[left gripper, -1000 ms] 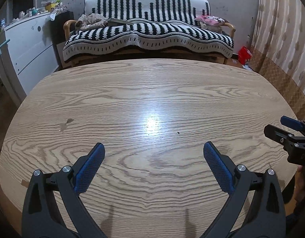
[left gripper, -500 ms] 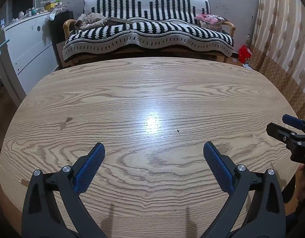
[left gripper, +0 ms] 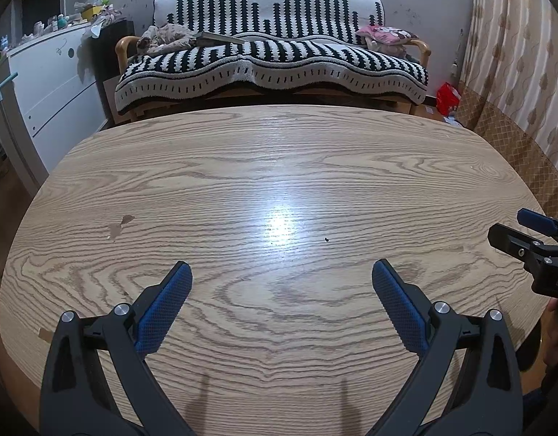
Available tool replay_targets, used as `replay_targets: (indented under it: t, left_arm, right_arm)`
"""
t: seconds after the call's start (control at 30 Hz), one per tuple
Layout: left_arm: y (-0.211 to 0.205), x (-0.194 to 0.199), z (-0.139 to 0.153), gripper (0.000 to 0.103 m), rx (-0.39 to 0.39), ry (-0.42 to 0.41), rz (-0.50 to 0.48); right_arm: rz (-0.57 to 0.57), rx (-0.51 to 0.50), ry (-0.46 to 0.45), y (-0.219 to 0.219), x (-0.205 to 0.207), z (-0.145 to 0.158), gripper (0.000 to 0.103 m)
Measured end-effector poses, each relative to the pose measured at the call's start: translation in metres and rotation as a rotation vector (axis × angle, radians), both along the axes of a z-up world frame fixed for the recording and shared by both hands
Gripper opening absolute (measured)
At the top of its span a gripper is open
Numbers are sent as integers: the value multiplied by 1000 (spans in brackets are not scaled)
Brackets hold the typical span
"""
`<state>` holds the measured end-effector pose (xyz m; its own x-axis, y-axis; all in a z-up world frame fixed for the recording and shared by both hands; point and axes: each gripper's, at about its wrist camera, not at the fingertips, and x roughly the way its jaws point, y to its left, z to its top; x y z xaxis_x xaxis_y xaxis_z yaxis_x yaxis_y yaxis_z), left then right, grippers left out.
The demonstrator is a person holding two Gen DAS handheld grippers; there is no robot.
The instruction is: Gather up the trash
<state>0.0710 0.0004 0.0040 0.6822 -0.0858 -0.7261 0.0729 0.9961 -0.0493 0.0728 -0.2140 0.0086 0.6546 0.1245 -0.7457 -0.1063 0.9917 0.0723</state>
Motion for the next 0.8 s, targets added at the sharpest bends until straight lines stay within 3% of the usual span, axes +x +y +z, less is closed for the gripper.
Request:
replay_targets:
  t: [0.8]
  left_arm:
    - [1,-3,0,96,-1,5,12]
  right_arm:
    - [2,-1,1,-1,-1,0,93]
